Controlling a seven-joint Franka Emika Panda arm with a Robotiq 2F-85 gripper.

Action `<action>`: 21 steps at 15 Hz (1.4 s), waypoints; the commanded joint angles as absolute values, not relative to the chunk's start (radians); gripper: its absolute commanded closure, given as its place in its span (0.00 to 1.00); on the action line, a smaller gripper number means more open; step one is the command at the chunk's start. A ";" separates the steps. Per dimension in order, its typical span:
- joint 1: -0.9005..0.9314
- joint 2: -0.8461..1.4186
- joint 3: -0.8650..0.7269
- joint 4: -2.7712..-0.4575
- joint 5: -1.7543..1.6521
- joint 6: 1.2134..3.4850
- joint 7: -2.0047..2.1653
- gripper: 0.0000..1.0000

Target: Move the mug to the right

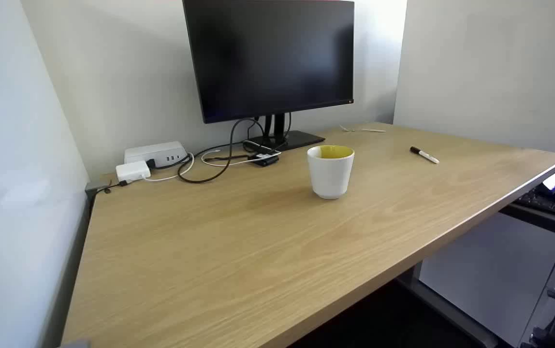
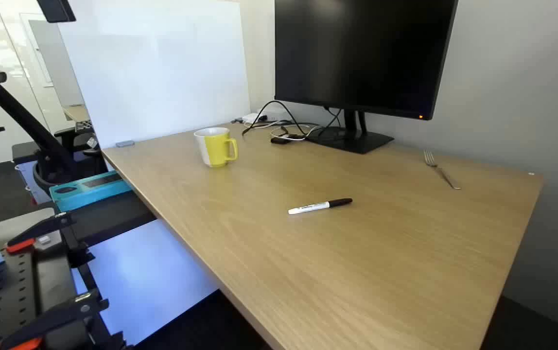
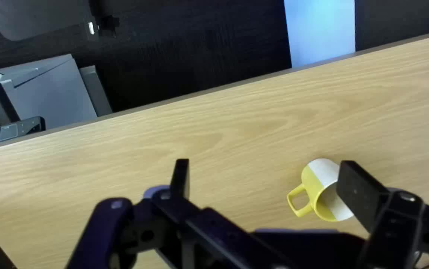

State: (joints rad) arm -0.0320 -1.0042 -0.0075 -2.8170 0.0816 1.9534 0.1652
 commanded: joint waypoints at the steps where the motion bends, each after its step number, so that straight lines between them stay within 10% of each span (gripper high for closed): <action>1: -0.042 -1.002 0.001 -2.822 0.090 1.948 0.157 0.00; 12: -0.040 -0.969 -0.004 -2.817 0.094 1.980 0.150 0.00; 21: 0.007 -0.446 0.097 -2.474 0.065 2.220 0.197 0.00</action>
